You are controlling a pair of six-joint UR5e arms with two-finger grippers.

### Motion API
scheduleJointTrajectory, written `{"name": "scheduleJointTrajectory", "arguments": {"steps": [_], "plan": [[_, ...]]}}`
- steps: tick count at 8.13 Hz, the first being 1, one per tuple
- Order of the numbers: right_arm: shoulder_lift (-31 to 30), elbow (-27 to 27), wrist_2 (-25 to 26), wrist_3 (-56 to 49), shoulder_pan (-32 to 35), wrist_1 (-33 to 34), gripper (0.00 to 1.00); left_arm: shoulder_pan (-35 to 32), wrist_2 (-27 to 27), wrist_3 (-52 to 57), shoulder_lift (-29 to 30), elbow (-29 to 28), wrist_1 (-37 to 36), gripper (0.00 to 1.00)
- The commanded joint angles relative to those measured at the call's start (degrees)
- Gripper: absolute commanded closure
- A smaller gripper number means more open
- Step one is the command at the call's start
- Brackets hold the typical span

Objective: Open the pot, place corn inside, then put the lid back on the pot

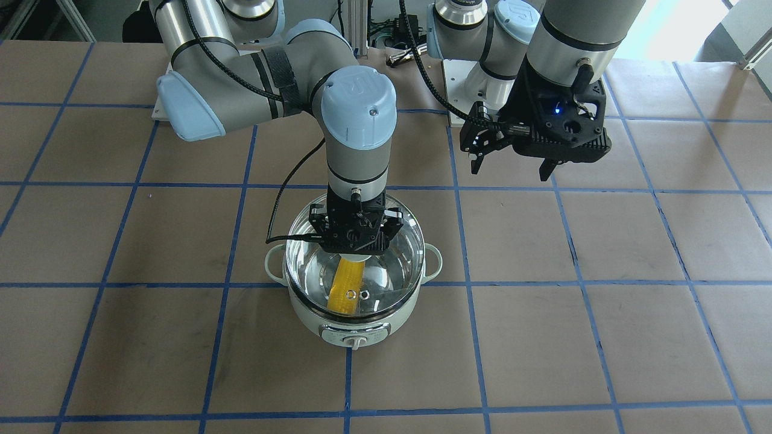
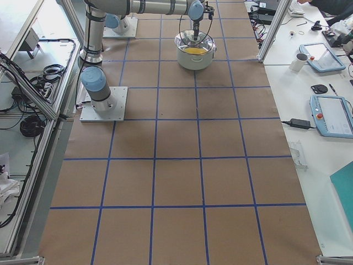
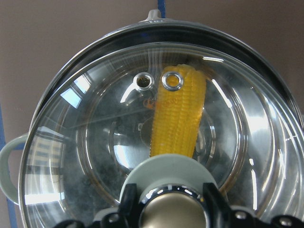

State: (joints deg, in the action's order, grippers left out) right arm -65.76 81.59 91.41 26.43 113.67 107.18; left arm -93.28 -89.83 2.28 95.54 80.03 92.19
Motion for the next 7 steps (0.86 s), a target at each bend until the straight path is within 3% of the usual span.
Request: {"name": "scheduleJointTrajectory", "arguments": {"steps": [1,7], "plan": [[0.0,0.0,0.0,0.0,0.0,1.4,0.77,-0.1,0.0,-0.1,0.0,0.0,0.0,0.00],[-0.1,0.1,0.1,-0.8,-0.1,3.1,0.82,-0.1,0.0,-0.1,0.0,0.0,-0.1,0.00]]}}
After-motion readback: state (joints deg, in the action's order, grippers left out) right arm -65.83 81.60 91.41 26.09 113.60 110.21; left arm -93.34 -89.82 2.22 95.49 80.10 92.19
